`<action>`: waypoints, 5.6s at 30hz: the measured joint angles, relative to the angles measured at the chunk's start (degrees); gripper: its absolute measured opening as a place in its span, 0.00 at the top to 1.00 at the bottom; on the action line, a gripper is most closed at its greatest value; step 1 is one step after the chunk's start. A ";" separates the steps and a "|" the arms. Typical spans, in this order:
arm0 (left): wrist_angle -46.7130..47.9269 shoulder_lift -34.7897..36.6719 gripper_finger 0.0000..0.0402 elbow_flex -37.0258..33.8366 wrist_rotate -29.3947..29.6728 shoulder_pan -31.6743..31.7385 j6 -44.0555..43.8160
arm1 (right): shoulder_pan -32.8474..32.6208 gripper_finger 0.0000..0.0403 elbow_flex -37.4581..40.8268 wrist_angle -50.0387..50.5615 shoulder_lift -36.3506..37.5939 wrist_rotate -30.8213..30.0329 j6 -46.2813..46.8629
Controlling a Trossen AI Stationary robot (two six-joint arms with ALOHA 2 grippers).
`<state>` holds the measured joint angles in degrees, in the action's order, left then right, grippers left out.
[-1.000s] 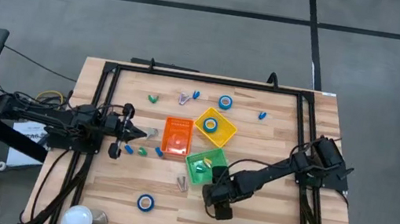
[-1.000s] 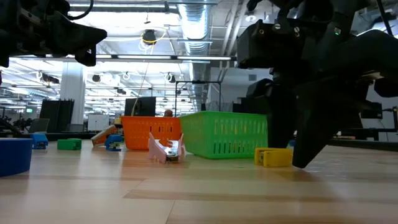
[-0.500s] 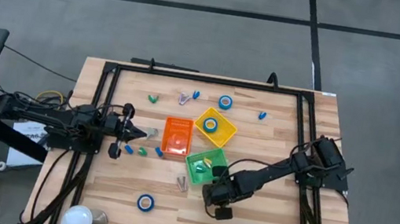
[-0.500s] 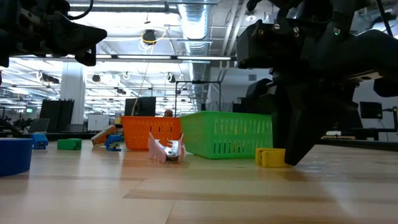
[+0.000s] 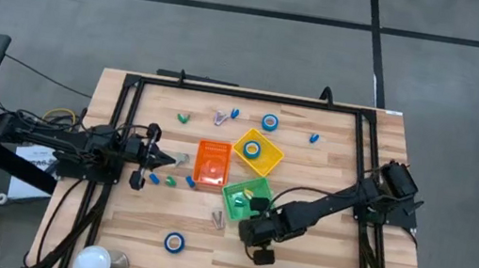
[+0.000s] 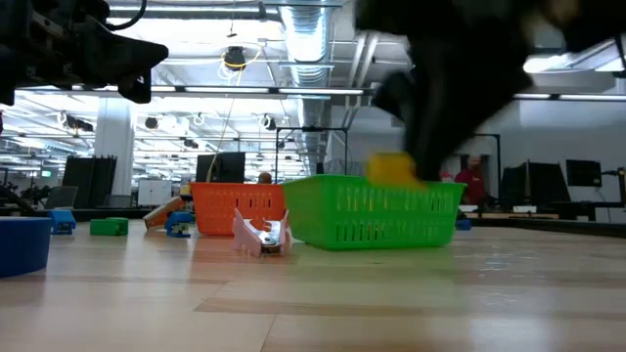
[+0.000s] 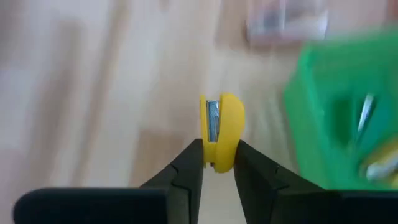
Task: Pick and place Stapler, Stapler remover, tape
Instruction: Put the yellow stapler into the green bin, then put the blue stapler into the green bin
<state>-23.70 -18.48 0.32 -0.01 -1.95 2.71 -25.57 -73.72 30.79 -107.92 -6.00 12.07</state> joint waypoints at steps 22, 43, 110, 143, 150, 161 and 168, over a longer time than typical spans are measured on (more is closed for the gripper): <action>-0.56 0.00 0.99 0.02 0.00 0.01 0.00 | 13.90 0.81 -2.07 8.13 7.96 -1.63 -0.56; -0.83 0.00 0.99 0.02 0.00 -0.01 -0.01 | 14.71 0.81 4.21 10.78 7.98 -1.33 -0.46; -0.85 -0.02 0.99 0.02 0.00 -0.01 0.00 | 51.81 0.42 8.86 22.14 26.69 3.95 9.26; -0.85 -0.02 0.99 0.02 0.00 0.00 0.01 | 66.00 0.42 12.86 22.58 17.44 1.53 36.20; -0.85 -0.02 0.99 0.02 0.00 0.01 0.00 | 68.31 0.42 11.43 21.94 12.66 1.51 36.03; -0.85 -0.02 0.99 0.02 0.00 -0.01 -0.01 | 69.09 0.42 11.40 20.40 8.11 1.56 39.71; -0.85 -0.02 0.99 0.02 0.00 0.01 -0.01 | 69.62 0.42 11.38 18.64 5.58 1.52 42.01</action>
<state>-24.56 -18.50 0.34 -0.01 -1.94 2.70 44.05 -62.35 49.43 -102.33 -4.48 54.08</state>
